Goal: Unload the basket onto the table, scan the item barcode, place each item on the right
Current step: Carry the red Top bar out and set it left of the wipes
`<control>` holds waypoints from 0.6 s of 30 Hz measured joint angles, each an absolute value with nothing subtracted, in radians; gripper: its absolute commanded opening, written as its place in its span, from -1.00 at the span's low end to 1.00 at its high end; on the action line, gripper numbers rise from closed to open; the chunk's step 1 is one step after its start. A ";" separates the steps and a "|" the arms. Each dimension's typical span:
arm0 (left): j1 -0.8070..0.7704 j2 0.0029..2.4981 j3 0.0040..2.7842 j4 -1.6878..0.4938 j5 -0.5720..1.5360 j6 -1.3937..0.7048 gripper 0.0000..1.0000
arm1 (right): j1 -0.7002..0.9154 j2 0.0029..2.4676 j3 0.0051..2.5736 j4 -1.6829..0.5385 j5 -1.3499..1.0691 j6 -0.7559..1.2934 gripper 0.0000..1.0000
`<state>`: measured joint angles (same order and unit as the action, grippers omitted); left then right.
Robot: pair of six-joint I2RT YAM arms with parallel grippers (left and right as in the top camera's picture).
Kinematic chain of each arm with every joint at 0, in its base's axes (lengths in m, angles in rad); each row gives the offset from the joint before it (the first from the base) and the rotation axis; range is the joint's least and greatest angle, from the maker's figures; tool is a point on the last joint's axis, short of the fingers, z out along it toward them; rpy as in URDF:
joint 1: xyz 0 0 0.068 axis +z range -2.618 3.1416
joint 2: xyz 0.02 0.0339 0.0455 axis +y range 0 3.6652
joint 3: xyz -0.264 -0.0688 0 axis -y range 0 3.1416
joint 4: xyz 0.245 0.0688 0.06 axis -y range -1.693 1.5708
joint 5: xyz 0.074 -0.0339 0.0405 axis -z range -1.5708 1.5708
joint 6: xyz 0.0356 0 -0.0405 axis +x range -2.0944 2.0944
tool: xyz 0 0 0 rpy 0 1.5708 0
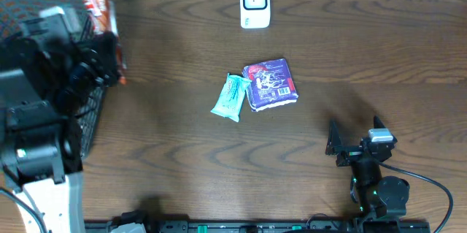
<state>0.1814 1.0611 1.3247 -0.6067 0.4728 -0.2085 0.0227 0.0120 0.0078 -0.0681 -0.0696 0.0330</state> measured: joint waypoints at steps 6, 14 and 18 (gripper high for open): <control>-0.023 1.060 1.325 -0.692 0.477 -0.178 -0.85 | 0.023 0.012 0.008 -0.068 -0.070 0.033 0.98; -0.248 1.177 1.325 -0.811 0.481 -0.122 -0.85 | 0.023 0.012 0.008 -0.068 -0.070 0.033 0.98; -0.332 1.287 1.325 -0.822 0.481 -0.105 -0.85 | 0.023 0.012 0.008 -0.068 -0.070 0.033 0.98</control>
<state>-0.3317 1.2865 1.3247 -0.8215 0.4808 -0.1051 0.0227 0.0120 0.0078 -0.0681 -0.0696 0.0330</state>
